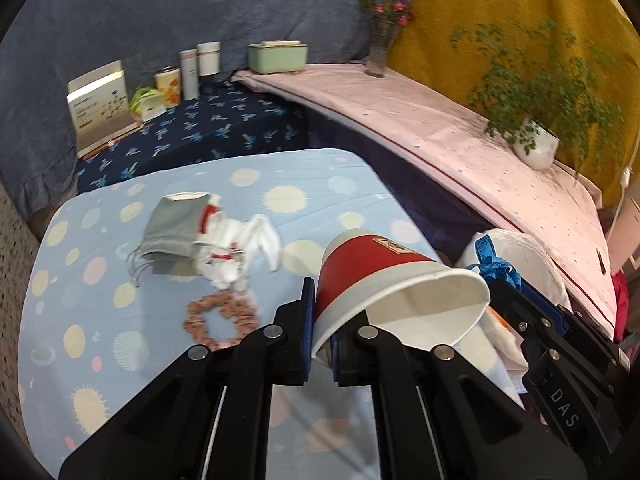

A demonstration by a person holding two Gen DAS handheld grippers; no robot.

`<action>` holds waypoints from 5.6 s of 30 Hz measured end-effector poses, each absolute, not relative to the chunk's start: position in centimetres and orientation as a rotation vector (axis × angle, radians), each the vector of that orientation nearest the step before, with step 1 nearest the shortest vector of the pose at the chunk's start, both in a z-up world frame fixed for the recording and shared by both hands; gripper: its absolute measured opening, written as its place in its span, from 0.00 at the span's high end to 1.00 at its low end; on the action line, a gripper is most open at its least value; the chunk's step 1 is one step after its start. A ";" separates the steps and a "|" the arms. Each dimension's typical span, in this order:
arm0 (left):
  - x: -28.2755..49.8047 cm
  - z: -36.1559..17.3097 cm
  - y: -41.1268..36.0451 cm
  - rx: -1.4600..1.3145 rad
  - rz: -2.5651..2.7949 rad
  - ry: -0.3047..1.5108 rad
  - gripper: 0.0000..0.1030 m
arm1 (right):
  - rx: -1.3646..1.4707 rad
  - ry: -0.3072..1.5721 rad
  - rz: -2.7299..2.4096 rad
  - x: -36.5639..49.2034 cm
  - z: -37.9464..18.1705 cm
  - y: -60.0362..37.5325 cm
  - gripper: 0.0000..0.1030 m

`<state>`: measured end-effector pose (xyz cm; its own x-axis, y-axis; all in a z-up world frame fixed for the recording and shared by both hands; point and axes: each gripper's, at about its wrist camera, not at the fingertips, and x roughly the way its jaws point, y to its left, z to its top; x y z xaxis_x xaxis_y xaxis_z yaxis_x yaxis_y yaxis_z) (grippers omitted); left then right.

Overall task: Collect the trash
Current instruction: 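Carry the paper cup and blue strap over the bin with both grippers, then open both grippers to drop the cup and strap into the bin, then move both open grippers back over the table toward the pouch and scrunchie, then grasp the grey pouch with the left gripper while the right grasps the pink scrunchie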

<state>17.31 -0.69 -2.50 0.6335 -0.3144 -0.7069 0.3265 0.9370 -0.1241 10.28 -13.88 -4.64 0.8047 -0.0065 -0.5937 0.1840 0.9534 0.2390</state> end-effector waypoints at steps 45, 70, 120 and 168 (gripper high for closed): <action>13.5 -2.6 -23.2 0.229 -0.688 0.775 0.57 | 0.473 0.583 -0.413 0.9 -7.3 -32.0 0.82; 15.4 -3.2 -17.8 0.163 -0.588 0.790 0.43 | 0.425 0.586 -0.370 4.5 -6.2 -29.2 0.61; 20.5 -6.2 12.6 -0.124 -0.114 0.830 0.16 | 0.174 0.772 0.022 13.9 -8.0 -3.9 0.51; 27.4 -12.2 12.3 -0.068 -0.197 0.987 0.94 | 0.137 0.927 0.051 18.7 -14.9 0.4 0.86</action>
